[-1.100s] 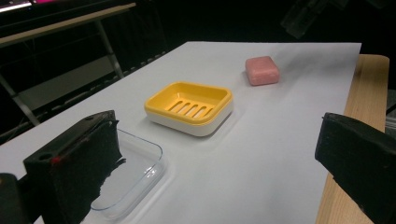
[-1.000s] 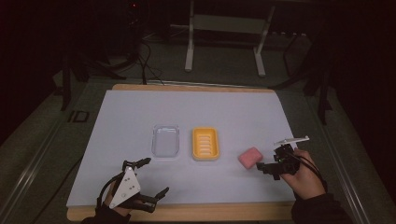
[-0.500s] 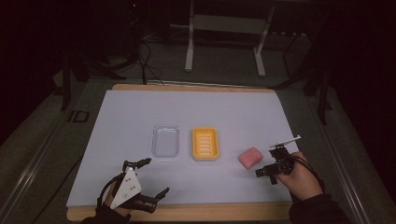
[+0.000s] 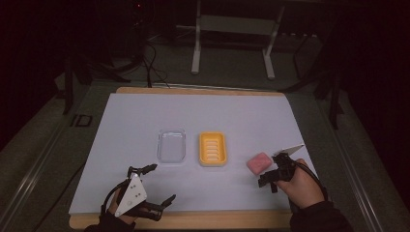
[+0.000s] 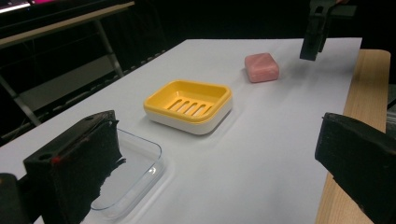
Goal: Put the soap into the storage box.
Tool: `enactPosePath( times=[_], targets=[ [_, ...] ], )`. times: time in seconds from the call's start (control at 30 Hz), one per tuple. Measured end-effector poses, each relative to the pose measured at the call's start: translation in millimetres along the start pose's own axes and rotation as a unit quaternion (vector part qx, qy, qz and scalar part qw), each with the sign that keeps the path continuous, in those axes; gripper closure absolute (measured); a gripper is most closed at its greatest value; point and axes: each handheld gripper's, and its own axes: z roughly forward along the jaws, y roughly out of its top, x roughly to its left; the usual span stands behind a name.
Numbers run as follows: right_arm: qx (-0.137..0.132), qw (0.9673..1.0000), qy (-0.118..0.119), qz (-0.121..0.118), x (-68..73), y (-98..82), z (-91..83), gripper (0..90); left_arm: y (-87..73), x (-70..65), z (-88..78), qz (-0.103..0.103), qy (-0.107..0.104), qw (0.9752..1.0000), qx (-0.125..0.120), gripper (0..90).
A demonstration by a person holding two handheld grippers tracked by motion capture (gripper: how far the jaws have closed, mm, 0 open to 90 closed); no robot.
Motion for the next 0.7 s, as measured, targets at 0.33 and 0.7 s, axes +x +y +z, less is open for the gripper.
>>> enactPosePath(
  times=[0.33, 0.7],
  targets=[
    [0.017, 0.9993, 0.019, 0.027, 27.4, 9.9, 0.6, 25.3, 0.1, -1.2, -0.1, 0.004, 0.002, 1.0000, 0.000, 0.7],
    [-0.003, 0.9977, 0.033, 0.060, 53.4, 33.0, -5.8, 23.5, 0.8, -2.6, -1.7, 0.008, 0.001, 1.0000, -0.002, 0.7]
  ],
)
